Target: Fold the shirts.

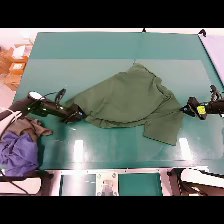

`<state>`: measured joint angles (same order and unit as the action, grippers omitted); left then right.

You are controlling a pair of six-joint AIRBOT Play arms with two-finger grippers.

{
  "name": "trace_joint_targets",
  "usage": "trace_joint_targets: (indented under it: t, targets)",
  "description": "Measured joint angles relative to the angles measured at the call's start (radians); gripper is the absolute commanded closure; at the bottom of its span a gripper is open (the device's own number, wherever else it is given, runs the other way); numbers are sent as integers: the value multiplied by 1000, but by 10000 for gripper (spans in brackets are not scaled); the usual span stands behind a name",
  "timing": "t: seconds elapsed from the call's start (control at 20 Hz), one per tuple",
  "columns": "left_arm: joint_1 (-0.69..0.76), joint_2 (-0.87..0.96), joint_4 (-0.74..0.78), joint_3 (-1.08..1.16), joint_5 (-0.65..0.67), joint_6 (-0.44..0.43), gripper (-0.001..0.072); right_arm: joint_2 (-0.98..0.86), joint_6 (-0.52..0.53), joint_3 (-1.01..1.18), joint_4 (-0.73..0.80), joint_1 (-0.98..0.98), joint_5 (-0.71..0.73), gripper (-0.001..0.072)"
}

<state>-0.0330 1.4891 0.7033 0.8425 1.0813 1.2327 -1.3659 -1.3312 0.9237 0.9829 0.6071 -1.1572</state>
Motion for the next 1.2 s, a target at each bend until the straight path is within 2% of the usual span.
trace_joint_targets:
  t: [0.05, 0.25, 0.45, 0.6, 0.75, 0.8, 0.85, 0.9, 0.95, 1.2]
  targets:
    - [-17, 2, 18, 7, -17, 8, 676, 1, -1, -5, 4, 0, -11, 694]
    - [-51, 1, 23, 35, -114, 14, 684, 58, -40, -97, 16, 0, -40, 694]
    - [-60, 1, 37, 142, -194, 8, 684, 232, -114, -266, 57, 0, -66, 694]
    - [-63, 15, 56, 263, -225, 3, 684, 375, -190, -358, 109, -23, -118, 694]
    - [-64, 68, 86, 373, -204, 9, 683, 482, -256, -428, 144, -94, -203, 693]
    - [-64, 87, 95, 397, -187, 12, 682, 509, -275, -446, 151, -122, -223, 666]
    - [-64, 102, 103, 417, -168, 15, 670, 528, -288, -456, 156, -142, -232, 502]
    - [-64, 111, 116, 434, -156, 17, 397, 541, -300, -459, 162, -155, -239, 324]
    - [-68, 118, 132, 453, -140, 25, 149, 551, -308, -452, 169, -163, -246, 301]
    - [-147, 143, 210, 517, -69, 130, 149, 543, -322, -262, 224, -63, -237, 301]
